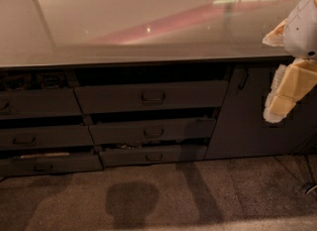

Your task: Open top drawer

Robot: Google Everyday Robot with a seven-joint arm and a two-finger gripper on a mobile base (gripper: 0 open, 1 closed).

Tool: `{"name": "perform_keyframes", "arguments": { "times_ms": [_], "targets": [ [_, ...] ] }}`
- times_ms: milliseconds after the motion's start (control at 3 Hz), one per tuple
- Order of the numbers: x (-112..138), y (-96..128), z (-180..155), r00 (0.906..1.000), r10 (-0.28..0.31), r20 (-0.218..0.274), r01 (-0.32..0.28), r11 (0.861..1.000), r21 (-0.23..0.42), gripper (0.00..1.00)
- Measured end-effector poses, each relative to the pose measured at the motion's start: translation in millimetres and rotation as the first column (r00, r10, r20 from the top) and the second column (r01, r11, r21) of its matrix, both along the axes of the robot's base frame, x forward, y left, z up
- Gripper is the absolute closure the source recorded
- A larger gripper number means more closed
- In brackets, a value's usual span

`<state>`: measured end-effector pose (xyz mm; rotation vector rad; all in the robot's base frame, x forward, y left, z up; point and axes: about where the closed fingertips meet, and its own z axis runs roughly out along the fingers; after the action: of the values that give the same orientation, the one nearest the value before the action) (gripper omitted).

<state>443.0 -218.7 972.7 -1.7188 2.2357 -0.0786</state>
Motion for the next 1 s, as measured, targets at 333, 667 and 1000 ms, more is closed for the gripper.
{"name": "perform_keyframes", "arguments": {
  "times_ms": [333,667,1000],
  "targets": [
    [14,-5,-16,0.9994,0.009,-0.034,-0.007,0.998,0.058,0.00],
    [36,4,-39,0.9957,0.040,-0.083,-0.031,0.993,0.112,0.00],
    [57,35,-72,0.9837,0.097,-0.152,-0.068,0.981,0.183,0.00]
  ]
}}
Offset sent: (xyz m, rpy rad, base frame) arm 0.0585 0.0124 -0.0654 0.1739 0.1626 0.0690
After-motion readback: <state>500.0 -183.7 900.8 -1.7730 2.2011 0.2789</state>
